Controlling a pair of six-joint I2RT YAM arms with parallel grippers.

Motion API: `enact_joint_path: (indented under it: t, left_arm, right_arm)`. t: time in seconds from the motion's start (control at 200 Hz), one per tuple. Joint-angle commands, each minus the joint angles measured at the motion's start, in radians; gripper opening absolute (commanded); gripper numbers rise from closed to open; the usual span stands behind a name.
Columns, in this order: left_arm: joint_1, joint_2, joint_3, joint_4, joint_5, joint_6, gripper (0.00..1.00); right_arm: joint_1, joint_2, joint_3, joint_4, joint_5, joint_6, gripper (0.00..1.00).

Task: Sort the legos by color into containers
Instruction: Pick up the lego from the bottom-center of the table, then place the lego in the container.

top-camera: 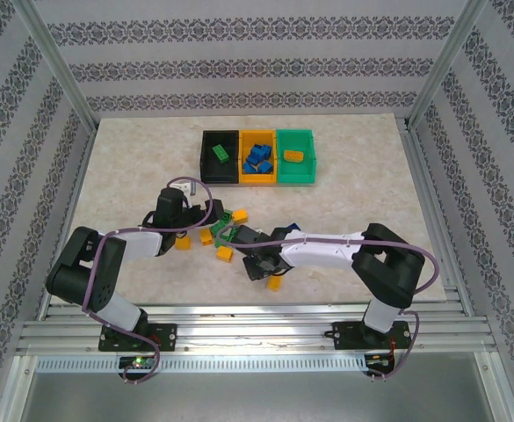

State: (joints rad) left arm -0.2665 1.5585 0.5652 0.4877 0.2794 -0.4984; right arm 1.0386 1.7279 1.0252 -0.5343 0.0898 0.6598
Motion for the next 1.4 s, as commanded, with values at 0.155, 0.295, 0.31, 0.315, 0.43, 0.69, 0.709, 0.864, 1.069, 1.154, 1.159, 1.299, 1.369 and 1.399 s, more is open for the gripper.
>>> enact_joint_path:
  t: [0.155,0.295,0.31,0.315,0.43,0.69,0.709,0.864,1.069,1.154,1.159,1.299,1.369,1.399]
  left_arm:
    - [0.011,0.018,0.006,0.055,0.024,-0.020,1.00]
    - [0.021,0.017,0.007,0.044,0.021,-0.024,1.00]
    - [0.020,0.017,0.006,0.044,0.022,-0.026,1.00]
    - [0.021,0.017,0.006,0.045,0.023,-0.026,1.00]
    - [0.023,0.022,0.005,0.049,0.024,-0.028,1.00]
    - [0.029,0.022,0.005,0.048,0.027,-0.030,1.00]
    - [0.030,0.023,0.005,0.046,0.027,-0.031,1.00]
    - [0.031,0.030,0.006,0.056,0.040,-0.040,1.00]
    - [0.033,0.023,0.005,0.053,0.040,-0.036,1.00]
    - [0.035,0.018,0.005,0.046,0.031,-0.029,1.00]
    - [0.034,0.017,0.005,0.045,0.030,-0.029,1.00]
    - [0.034,0.012,0.003,0.043,0.031,-0.028,1.00]
    - [0.035,0.013,0.003,0.043,0.028,-0.027,1.00]
    - [0.035,0.015,0.002,0.045,0.029,-0.029,1.00]
  right_arm:
    - [-0.027,0.019,0.081,0.148,0.048,-0.018,0.32]
    - [-0.103,0.034,0.147,0.206,0.050,-0.089,0.32]
    - [-0.111,0.032,0.151,0.215,0.045,-0.097,0.32]
    - [-0.114,0.032,0.153,0.216,0.044,-0.101,0.32]
    - [-0.192,0.038,0.211,0.239,0.049,-0.178,0.32]
    - [-0.397,0.149,0.384,0.332,-0.032,-0.224,0.34]
    - [-0.410,0.165,0.412,0.323,-0.037,-0.226,0.34]
    - [-0.493,0.295,0.586,0.343,-0.088,-0.225,0.35]
    - [-0.544,0.531,0.956,0.224,-0.131,-0.232,0.48]
    - [-0.552,0.600,1.078,0.148,-0.158,-0.229,0.58]
    - [-0.552,0.602,1.082,0.145,-0.160,-0.229,0.59]
    - [-0.531,0.541,0.990,0.178,-0.159,-0.243,0.60]
    - [-0.514,0.471,0.885,0.206,-0.149,-0.255,0.60]
    - [-0.507,0.434,0.835,0.218,-0.145,-0.263,0.60]
